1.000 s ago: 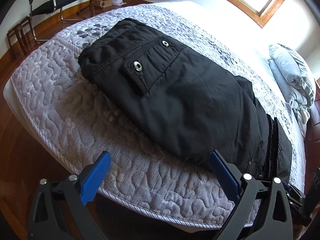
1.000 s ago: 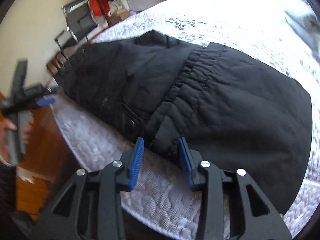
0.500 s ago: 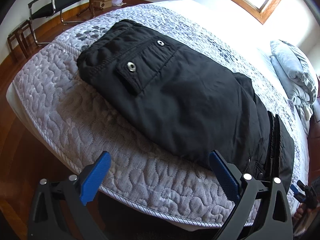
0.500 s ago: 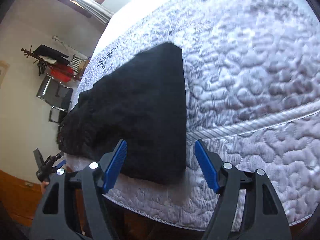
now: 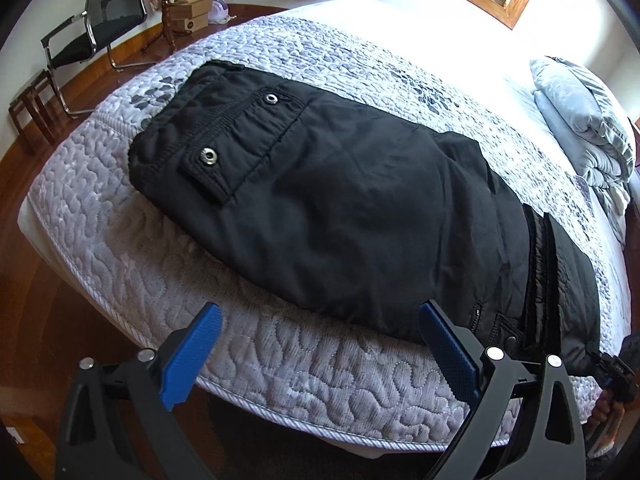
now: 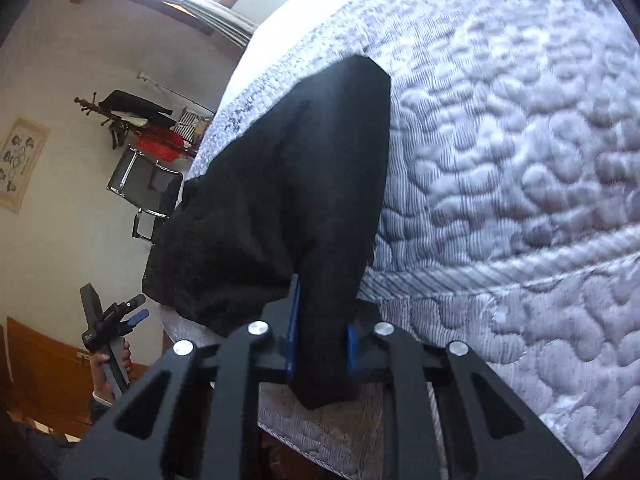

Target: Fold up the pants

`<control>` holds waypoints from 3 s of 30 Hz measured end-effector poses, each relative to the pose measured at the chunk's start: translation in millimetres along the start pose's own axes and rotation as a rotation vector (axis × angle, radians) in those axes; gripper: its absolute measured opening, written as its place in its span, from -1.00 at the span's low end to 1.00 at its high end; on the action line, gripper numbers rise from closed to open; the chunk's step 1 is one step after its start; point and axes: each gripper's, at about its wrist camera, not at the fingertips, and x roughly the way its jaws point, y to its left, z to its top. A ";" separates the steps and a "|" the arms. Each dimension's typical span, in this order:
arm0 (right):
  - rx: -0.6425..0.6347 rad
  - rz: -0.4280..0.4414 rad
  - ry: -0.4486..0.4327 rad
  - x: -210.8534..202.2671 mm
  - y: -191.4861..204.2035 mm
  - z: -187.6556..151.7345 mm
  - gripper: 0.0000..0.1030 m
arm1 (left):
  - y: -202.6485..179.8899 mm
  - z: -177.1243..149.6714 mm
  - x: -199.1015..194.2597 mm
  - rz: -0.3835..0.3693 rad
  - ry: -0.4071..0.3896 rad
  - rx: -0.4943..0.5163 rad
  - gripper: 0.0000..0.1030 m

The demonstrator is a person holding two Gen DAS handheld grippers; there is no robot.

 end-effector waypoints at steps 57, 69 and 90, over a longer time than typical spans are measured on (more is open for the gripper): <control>0.002 -0.241 -0.091 -24.7 39.9 -12.9 0.00 | 156.7 82.7 108.0 -0.650 -0.269 -0.703 -0.33; 0.042 -0.239 -0.119 -33.5 28.4 -13.6 0.04 | 81.9 130.1 49.4 -0.637 -0.423 -0.447 -0.49; -0.041 -0.204 -0.166 -50.4 44.7 -11.0 0.08 | -85.0 102.7 -31.5 -0.546 -0.473 0.074 -0.47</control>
